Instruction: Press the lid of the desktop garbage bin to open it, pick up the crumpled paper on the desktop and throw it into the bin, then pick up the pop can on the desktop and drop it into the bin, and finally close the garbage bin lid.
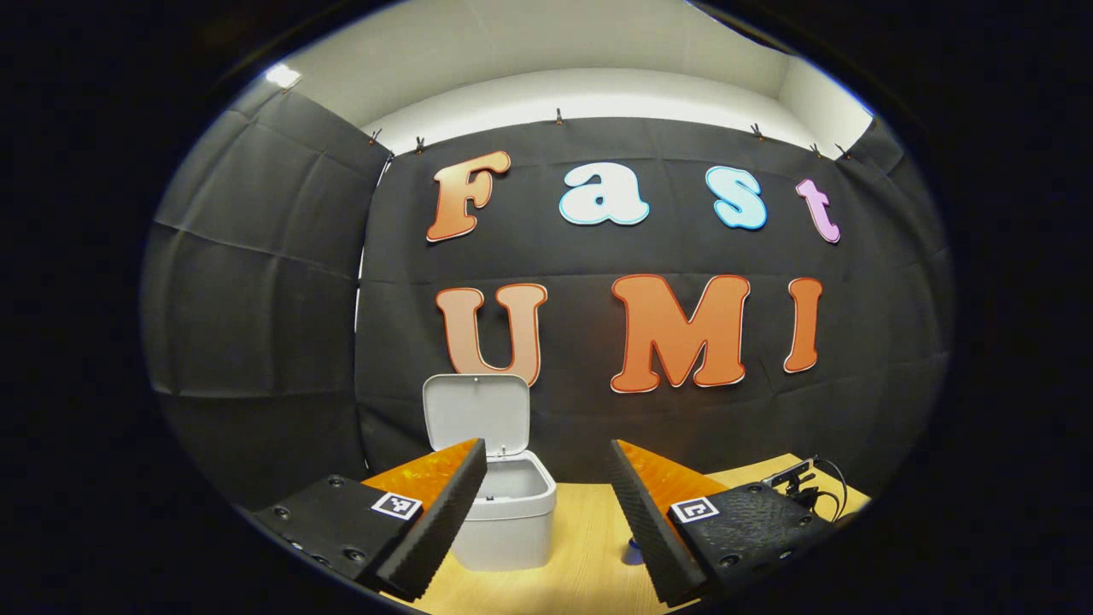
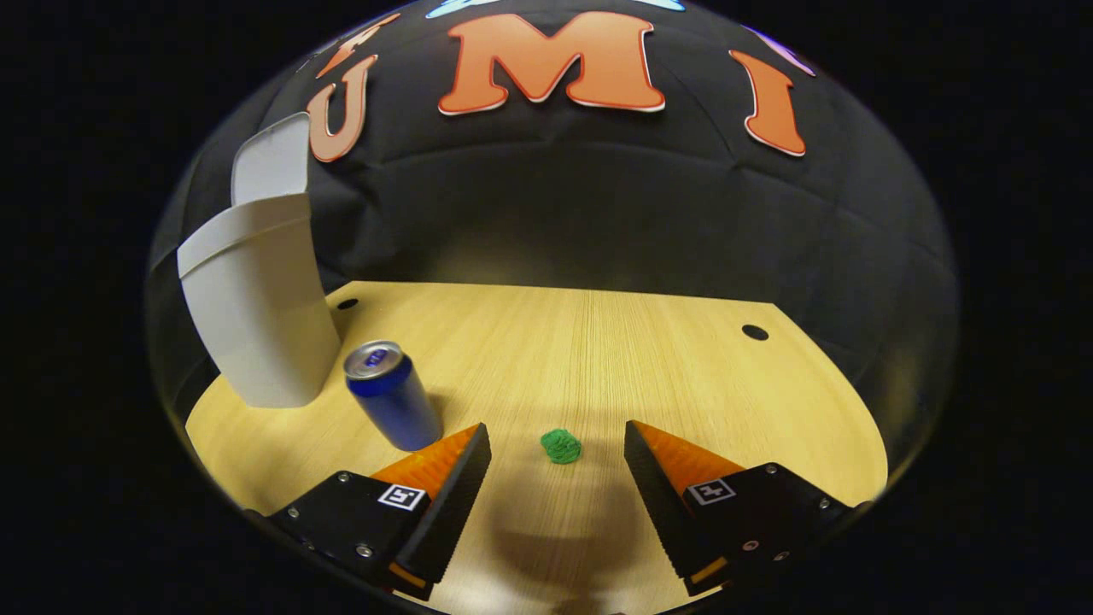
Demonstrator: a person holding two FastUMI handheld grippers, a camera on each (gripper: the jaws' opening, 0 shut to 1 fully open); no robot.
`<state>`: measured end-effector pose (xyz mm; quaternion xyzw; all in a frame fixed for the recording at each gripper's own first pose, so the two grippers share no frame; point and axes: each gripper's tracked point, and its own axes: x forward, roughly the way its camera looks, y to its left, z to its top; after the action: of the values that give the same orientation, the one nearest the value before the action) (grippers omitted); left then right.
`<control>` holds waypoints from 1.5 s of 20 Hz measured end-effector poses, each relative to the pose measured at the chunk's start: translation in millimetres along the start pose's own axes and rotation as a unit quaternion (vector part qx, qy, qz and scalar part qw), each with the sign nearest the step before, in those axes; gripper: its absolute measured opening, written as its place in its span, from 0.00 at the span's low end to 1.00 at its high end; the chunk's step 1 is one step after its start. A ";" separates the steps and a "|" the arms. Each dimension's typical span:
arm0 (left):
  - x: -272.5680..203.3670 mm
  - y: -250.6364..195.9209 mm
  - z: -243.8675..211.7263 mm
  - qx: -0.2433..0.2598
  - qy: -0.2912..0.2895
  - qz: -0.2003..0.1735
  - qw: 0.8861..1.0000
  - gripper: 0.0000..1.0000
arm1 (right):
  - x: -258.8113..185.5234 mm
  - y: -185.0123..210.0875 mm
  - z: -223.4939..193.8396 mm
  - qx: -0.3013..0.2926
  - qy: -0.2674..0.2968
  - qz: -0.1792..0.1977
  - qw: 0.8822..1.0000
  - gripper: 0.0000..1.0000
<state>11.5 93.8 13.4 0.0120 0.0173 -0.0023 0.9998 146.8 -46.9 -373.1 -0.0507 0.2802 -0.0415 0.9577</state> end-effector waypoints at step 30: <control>10.7 29.0 -42.3 -0.038 0.054 -0.023 0.998 0.89 | -41.6 41.8 109.8 -0.038 -0.067 -0.002 0.997 0.13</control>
<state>20.9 123.8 -28.6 -0.0259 0.0717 -0.0235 0.9968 173.4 7.1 -264.0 -0.0906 0.2163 -0.0289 0.9717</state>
